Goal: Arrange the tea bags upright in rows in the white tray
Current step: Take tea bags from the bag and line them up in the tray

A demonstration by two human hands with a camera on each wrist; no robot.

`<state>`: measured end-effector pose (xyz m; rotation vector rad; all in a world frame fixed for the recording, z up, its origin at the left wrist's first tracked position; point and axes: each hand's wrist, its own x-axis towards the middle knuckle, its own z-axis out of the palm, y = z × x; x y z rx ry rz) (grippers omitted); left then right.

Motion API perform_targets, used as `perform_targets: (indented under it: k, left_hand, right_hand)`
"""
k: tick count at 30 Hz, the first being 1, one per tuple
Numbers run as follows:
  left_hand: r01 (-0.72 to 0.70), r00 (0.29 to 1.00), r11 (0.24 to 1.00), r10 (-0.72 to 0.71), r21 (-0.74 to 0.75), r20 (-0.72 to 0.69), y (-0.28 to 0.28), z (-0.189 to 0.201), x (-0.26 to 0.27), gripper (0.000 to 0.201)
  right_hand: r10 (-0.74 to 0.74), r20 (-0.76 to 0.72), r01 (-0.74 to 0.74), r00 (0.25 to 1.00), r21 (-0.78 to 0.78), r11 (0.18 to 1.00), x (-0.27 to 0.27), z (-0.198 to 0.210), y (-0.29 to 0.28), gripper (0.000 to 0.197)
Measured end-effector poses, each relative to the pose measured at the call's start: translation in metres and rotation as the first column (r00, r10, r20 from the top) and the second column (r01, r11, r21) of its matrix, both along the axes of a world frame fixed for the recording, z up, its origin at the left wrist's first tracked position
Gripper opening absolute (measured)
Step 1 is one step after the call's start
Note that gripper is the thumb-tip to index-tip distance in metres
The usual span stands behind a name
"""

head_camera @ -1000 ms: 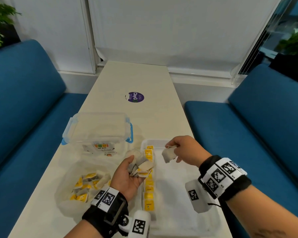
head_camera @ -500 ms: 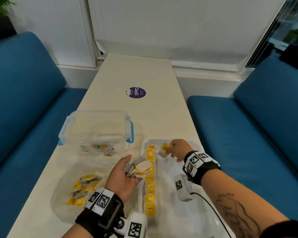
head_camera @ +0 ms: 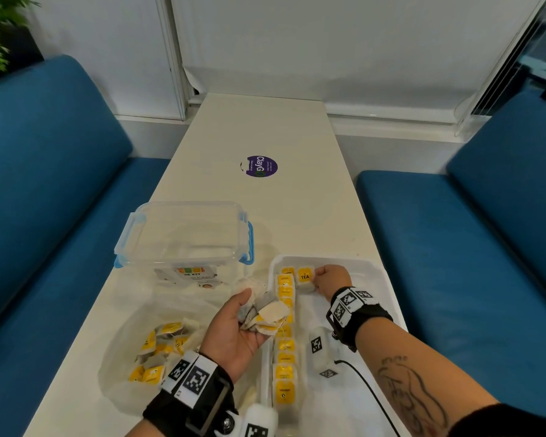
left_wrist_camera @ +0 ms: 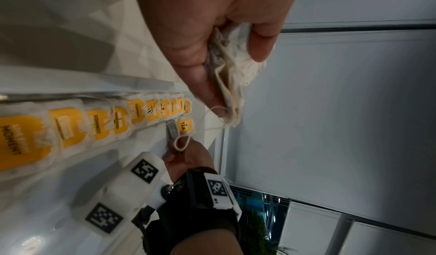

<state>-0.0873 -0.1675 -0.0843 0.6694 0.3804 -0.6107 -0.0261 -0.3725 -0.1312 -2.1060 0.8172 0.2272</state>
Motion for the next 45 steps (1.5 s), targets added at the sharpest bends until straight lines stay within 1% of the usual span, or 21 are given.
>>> perform_targets:
  k: [3, 8, 13, 14, 16, 18, 20, 21, 22, 23, 24, 26, 27, 28, 29, 33, 36, 38, 39, 41, 45]
  left_hand:
    - [0.007, 1.000, 1.000, -0.007, -0.005, 0.002, -0.001, 0.002, -0.001, 0.025]
    - [0.010, 1.000, 1.000, -0.010, -0.016, -0.008, -0.003, 0.004, -0.004, 0.024]
    - [0.022, 1.000, 1.000, -0.022, -0.010, -0.009, -0.003, 0.004, -0.009, 0.032]
    - [0.023, 1.000, 1.000, -0.023, -0.010, -0.008, -0.003, 0.004, -0.010, 0.032]
    - [0.025, 1.000, 1.000, -0.026, -0.012, -0.005, -0.001, 0.005, -0.011, 0.031]
    - [0.027, 1.000, 1.000, -0.027, -0.011, -0.005, -0.001, 0.007, -0.012, 0.036]
    - [0.034, 0.999, 0.999, -0.034, -0.008, -0.008, -0.001, 0.009, -0.014, 0.037]
    - [0.039, 0.999, 0.999, -0.039, -0.009, -0.010, -0.002, 0.011, -0.014, 0.035]
    - [0.045, 0.999, 0.999, -0.045, -0.013, -0.012, -0.003, 0.013, -0.015, 0.034]
    - [0.051, 0.999, 0.999, -0.051, -0.017, -0.014, -0.003, 0.014, -0.016, 0.033]
    - [0.054, 0.998, 0.998, -0.054, -0.020, -0.013, -0.004, 0.015, -0.017, 0.033]
    - [0.049, 0.999, 0.999, -0.049, -0.018, -0.006, -0.005, 0.018, -0.019, 0.033]
    - [0.049, 0.999, 0.999, -0.050, -0.017, -0.004, -0.005, 0.019, -0.020, 0.033]
    - [0.056, 0.998, 0.998, -0.056, -0.018, -0.002, -0.006, 0.020, -0.021, 0.034]
    - [0.065, 0.998, 0.998, -0.065, -0.014, -0.004, -0.006, 0.020, -0.022, 0.036]
    - [0.107, 0.994, 0.994, -0.107, 0.001, -0.001, -0.010, 0.023, -0.027, 0.036]
    - [0.128, 0.992, 0.992, -0.128, 0.006, -0.005, -0.012, 0.026, -0.032, 0.034]
    - [0.142, 0.990, 0.990, -0.142, 0.011, -0.013, -0.012, 0.026, -0.034, 0.033]
    - [0.147, 0.989, 0.989, -0.147, 0.018, -0.018, -0.012, 0.026, -0.034, 0.033]
    - [0.160, 0.987, 0.987, -0.159, 0.018, -0.027, -0.010, 0.025, -0.034, 0.036]
    - [0.140, 0.989, 0.990, -0.139, 0.019, -0.043, -0.008, 0.025, -0.034, 0.035]
  right_hand:
    - [-0.034, -0.015, 0.034, 0.999, -0.050, 0.998, 0.001, -0.001, 0.000, 0.020]
    - [0.028, -0.106, -0.045, 0.994, -0.164, 0.985, -0.001, 0.002, 0.000, 0.027]
    - [-0.019, -0.086, 0.009, 0.996, -0.113, 0.994, -0.002, 0.001, 0.000, 0.016]
    - [-0.050, -0.057, 0.044, 0.997, -0.104, 0.994, -0.004, 0.001, -0.001, 0.014]
    - [-0.151, 0.047, 0.151, 0.987, 0.008, 0.988, -0.008, 0.005, -0.004, 0.019]
    - [-0.243, 0.166, 0.229, 0.956, 0.098, 0.968, -0.016, 0.018, -0.007, 0.022]
    - [-0.233, 0.261, 0.193, 0.937, 0.168, 0.967, -0.028, 0.041, -0.006, 0.016]
    - [-0.163, 0.301, 0.107, 0.940, 0.196, 0.975, -0.037, 0.056, -0.003, 0.011]
    - [-0.053, 0.343, -0.020, 0.938, 0.206, 0.978, -0.047, 0.075, 0.003, 0.010]
    - [0.083, 0.377, -0.167, 0.922, 0.197, 0.966, -0.058, 0.092, 0.008, 0.015]
    - [0.225, 0.397, -0.314, 0.890, 0.175, 0.933, -0.069, 0.106, 0.013, 0.023]
    - [0.512, 0.353, -0.561, 0.783, 0.046, 0.826, -0.089, 0.125, 0.021, 0.040]
    - [0.620, 0.299, -0.639, 0.725, -0.045, 0.768, -0.097, 0.127, 0.024, 0.045]
    - [0.682, 0.250, -0.675, 0.688, -0.126, 0.727, -0.102, 0.125, 0.027, 0.046]
    - [0.700, 0.231, -0.678, 0.676, -0.178, 0.713, -0.106, 0.123, 0.028, 0.044]
    - [0.631, 0.331, -0.617, 0.702, -0.158, 0.771, -0.117, 0.115, 0.032, 0.021]
    - [0.612, 0.325, -0.598, 0.721, -0.153, 0.786, -0.119, 0.113, 0.028, 0.012]
    - [0.588, 0.343, -0.589, 0.733, -0.113, 0.800, -0.119, 0.114, 0.026, 0.007]
    - [0.576, 0.356, -0.588, 0.736, -0.085, 0.804, -0.119, 0.116, 0.026, 0.005]
    - [0.539, 0.376, -0.568, 0.754, -0.040, 0.822, -0.118, 0.117, 0.025, 0.019]
    - [0.296, 0.427, -0.391, 0.854, 0.153, 0.908, -0.114, 0.124, 0.026, 0.015]
